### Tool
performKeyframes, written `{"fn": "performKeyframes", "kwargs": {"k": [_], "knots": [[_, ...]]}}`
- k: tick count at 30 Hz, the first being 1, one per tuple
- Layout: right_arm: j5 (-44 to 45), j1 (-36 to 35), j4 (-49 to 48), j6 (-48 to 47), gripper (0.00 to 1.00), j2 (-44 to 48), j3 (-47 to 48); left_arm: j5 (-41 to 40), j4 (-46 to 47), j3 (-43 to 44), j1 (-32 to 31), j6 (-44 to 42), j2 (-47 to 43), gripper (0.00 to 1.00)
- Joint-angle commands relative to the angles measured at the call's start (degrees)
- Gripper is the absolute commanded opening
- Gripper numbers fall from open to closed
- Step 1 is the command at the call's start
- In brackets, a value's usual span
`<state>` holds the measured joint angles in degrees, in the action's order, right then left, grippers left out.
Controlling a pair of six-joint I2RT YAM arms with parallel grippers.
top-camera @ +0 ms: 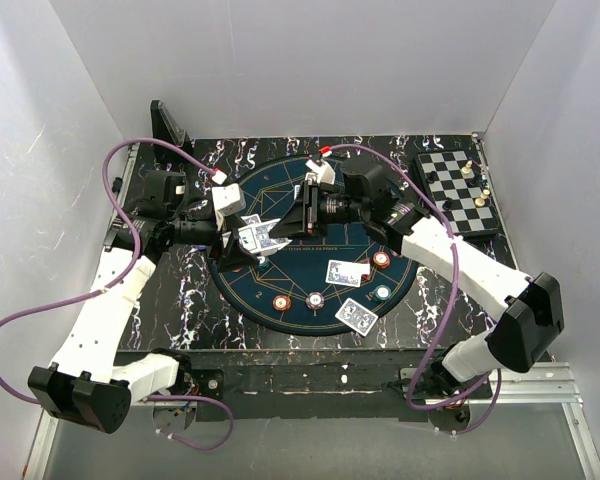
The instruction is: Distribute texas hold em gaming equipment
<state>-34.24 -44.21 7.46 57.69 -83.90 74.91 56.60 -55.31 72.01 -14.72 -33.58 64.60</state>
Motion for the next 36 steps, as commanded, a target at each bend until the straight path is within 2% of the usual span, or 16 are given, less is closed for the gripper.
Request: {"fn": "performKeyframes", "kwargs": {"k": [1, 9, 15, 25, 36], "knots": [[1.1, 1.1, 2.8, -1.8, 0.30, 2.1, -1.2, 3.0, 2.0, 2.3, 0.2, 0.4, -1.8, 0.41], [1.9, 2.5, 5.4, -2.9, 0.24, 4.4, -1.3, 3.0, 2.1, 2.0, 0.2, 0.3, -1.6, 0.41], [2.5, 3.9, 7.9, -4.3, 0.24, 7.0, -1.4, 3.0, 2.3, 2.0, 0.1, 0.3, -1.6, 0.41], [4.9, 8.0, 17.4, -9.4, 0.23, 11.5, 1.0, 2.8, 2.4, 1.6, 0.2, 0.3, -1.6, 0.41], [4.2, 12.3, 23.1, -13.7, 0.07, 11.9, 6.4, 2.5, 2.6, 1.6, 0.1, 0.4, -1.3, 0.41]]}}
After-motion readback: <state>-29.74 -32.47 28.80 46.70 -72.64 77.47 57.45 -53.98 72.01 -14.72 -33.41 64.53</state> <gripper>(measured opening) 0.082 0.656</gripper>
